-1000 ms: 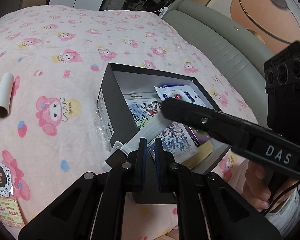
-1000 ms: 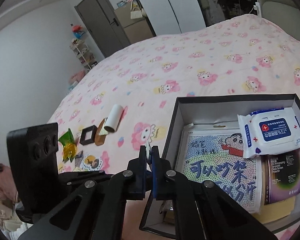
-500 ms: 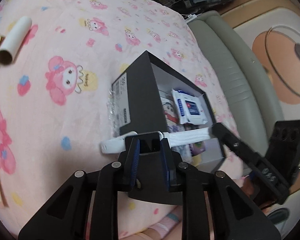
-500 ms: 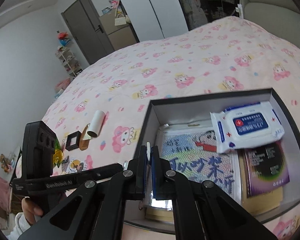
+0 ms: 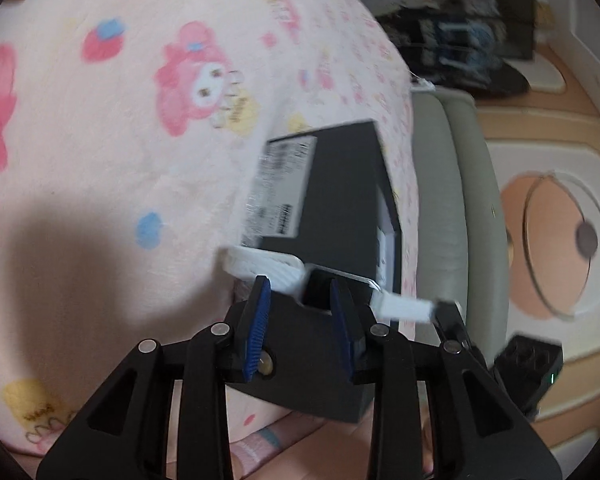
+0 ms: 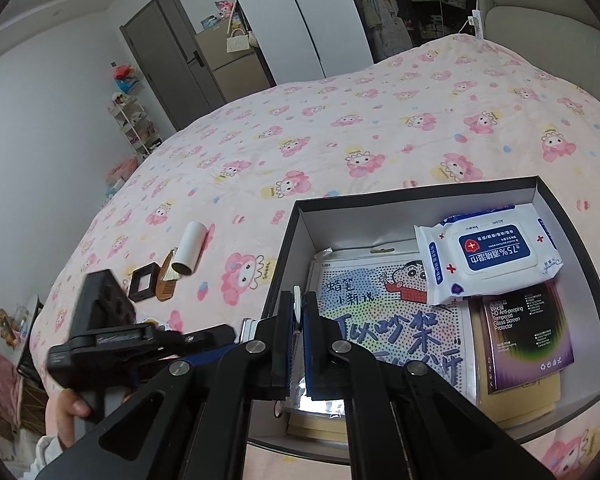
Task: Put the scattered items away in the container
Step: 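Carry the smartwatch with the left gripper toward the black box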
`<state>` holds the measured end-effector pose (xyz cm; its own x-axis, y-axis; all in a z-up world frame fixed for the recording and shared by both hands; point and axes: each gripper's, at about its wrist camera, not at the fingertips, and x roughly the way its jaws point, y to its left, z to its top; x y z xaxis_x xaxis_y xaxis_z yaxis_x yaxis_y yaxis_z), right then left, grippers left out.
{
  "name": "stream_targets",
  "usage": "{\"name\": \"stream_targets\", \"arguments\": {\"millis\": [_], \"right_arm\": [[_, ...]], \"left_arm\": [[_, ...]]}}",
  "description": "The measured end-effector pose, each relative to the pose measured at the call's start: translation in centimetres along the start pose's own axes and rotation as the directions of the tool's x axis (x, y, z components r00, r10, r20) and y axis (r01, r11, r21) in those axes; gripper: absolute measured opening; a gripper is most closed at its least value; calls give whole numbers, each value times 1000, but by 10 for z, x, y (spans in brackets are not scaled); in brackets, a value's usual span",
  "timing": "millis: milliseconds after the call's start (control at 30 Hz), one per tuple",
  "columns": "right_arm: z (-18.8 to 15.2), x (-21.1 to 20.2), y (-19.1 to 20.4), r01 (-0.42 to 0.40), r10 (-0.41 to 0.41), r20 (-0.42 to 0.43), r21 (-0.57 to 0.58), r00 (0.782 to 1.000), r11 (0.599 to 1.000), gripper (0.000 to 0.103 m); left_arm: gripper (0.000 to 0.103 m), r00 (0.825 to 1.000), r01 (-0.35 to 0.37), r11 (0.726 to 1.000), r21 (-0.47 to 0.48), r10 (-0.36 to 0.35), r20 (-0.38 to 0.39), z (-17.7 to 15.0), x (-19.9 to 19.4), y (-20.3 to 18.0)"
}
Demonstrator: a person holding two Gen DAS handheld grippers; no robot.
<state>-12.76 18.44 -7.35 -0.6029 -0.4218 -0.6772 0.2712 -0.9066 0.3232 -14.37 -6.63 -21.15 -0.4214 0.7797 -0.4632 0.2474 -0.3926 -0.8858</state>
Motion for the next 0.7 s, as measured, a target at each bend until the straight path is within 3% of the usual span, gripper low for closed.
{"name": "stream_targets", "arguments": {"millis": [67, 167, 300, 467, 600, 700], "right_arm": [[0, 1, 1, 6, -6, 0, -7, 1000, 1000, 2], [0, 1, 1, 7, -7, 2, -4, 1000, 1000, 2], [0, 1, -2, 7, -7, -3, 6, 1000, 1000, 2], [-1, 1, -1, 13, -13, -6, 1, 1000, 1000, 2], [0, 0, 2, 16, -16, -1, -14, 1000, 1000, 2], [-1, 1, 3, 21, -21, -1, -21, 1000, 1000, 2]], "left_arm": [[40, 1000, 6, 999, -50, -6, 4, 4, 7, 8], [41, 998, 60, 990, -131, -62, -11, 7, 15, 19], [50, 997, 54, 989, -139, -60, -38, 2, 17, 17], [50, 995, 85, 977, -198, -94, -38, -1, 17, 23], [50, 981, 176, 947, -267, -191, -30, 6, 28, 26], [48, 980, 180, 946, -270, -195, -28, 12, 34, 24]]}}
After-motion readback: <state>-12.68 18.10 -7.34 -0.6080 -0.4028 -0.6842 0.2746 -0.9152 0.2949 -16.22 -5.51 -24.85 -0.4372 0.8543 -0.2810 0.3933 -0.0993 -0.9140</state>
